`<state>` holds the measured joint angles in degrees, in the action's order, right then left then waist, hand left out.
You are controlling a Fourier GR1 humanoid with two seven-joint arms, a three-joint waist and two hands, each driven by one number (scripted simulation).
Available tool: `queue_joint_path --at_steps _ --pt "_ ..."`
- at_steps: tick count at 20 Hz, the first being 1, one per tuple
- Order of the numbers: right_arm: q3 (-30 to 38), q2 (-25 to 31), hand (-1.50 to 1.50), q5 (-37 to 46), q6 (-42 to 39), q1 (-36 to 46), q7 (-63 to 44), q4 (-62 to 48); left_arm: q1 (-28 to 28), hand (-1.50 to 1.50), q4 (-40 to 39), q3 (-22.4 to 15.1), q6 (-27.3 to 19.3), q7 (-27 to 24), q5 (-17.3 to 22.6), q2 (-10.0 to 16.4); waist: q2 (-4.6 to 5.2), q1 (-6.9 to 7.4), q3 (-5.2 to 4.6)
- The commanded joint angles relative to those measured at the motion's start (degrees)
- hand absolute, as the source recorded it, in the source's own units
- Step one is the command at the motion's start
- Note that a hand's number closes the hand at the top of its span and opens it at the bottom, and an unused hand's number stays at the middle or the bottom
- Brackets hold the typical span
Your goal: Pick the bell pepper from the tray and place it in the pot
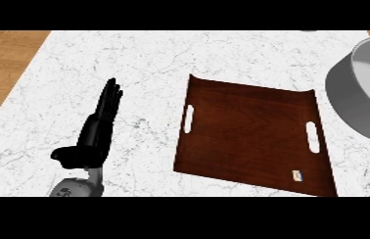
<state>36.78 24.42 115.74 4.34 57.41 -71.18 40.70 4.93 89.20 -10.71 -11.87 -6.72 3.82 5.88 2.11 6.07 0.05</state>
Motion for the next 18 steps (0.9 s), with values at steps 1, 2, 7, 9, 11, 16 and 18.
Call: queue_joint_path --at_steps 1,2,7,9,11,16,18 --pt "3.98 -2.95 1.5 3.17 2.59 -1.87 -14.03 0.44 -2.22 0.0 1.65 1.51 -0.24 0.83 0.83 1.03 -0.88 -1.62 0.04" --pt "4.44 -2.0 1.5 3.6 2.23 -0.63 -14.03 -0.56 -1.05 0.0 -0.08 0.09 -1.05 0.53 -0.4 -0.5 -0.58 -2.07 0.04" --pt "8.43 -6.17 1.5 3.28 5.14 -1.3 -14.03 1.0 -2.12 0.0 -0.01 1.91 -0.41 -0.57 0.54 0.48 -1.13 -3.34 0.02" --pt "10.9 -6.68 1.5 1.61 8.43 -4.23 -12.91 0.18 -2.55 0.0 0.03 2.26 0.09 -1.43 1.07 0.51 -1.09 -3.67 0.06" --pt "12.6 -8.46 1.5 0.06 9.81 -5.4 -11.21 2.37 -2.54 0.0 -0.98 3.65 -0.07 -1.64 1.35 1.06 -1.5 -4.54 0.03" --pt "19.04 -7.91 1.5 -2.92 11.5 -9.48 -8.7 2.1 -3.52 0.0 3.45 2.34 -1.52 1.23 0.14 0.83 -1.67 -4.47 0.11" --pt "21.83 -9.08 1.5 -4.79 11.62 -7.53 -10.04 3.62 -4.13 0.0 0.36 2.58 -1.21 -1.49 0.23 0.14 -1.56 -4.71 0.04"
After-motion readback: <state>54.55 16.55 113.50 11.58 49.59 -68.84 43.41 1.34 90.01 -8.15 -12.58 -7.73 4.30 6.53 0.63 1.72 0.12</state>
